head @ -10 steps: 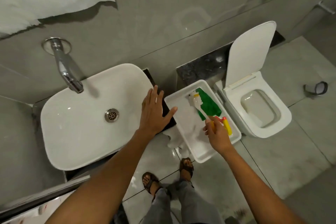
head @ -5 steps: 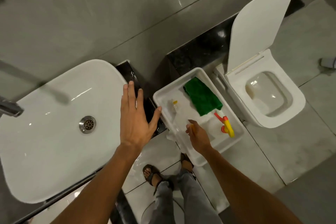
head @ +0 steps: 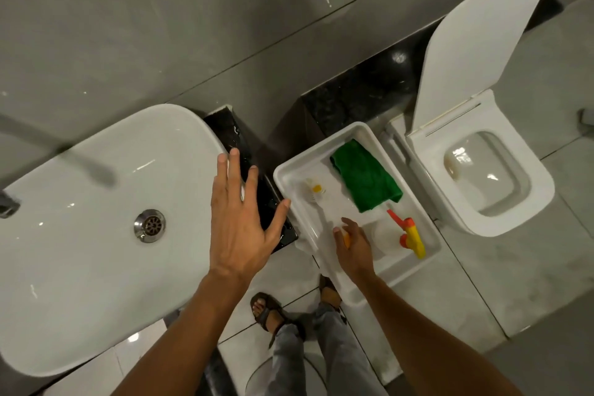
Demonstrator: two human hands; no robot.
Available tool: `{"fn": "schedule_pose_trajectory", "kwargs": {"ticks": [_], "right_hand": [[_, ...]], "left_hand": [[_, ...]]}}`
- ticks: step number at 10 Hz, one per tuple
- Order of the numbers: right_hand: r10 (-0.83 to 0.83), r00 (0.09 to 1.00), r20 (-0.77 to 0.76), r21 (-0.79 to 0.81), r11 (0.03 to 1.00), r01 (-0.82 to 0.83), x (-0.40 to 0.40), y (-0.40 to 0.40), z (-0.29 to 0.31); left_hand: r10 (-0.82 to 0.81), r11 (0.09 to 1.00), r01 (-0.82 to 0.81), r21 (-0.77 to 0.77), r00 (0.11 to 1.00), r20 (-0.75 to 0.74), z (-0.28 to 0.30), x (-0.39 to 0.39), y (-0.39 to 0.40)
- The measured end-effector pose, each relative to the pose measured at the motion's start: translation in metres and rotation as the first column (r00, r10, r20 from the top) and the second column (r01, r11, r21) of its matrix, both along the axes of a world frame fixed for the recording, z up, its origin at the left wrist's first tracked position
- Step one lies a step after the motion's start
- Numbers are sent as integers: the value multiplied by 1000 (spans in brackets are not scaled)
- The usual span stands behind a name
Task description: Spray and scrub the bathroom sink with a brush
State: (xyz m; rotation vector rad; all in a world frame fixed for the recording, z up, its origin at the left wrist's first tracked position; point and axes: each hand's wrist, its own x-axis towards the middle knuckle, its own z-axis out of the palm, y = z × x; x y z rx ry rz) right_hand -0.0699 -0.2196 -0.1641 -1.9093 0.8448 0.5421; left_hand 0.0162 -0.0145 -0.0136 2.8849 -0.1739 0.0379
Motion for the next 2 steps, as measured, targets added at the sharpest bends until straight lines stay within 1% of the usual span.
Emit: {"fn": "schedule_pose_trajectory", "kwargs": {"ticks": [1,2], "right_hand": [[-17,1000,23,-34,999,18,-3,0,8],[-37,997,70,-70,997,42,-3,3,12]], "left_hand": [[-8,999,8,-34,1000,-2,5,-2,-1],[0,1000,0,-24,1000,-7,5,-2,-2]]}}
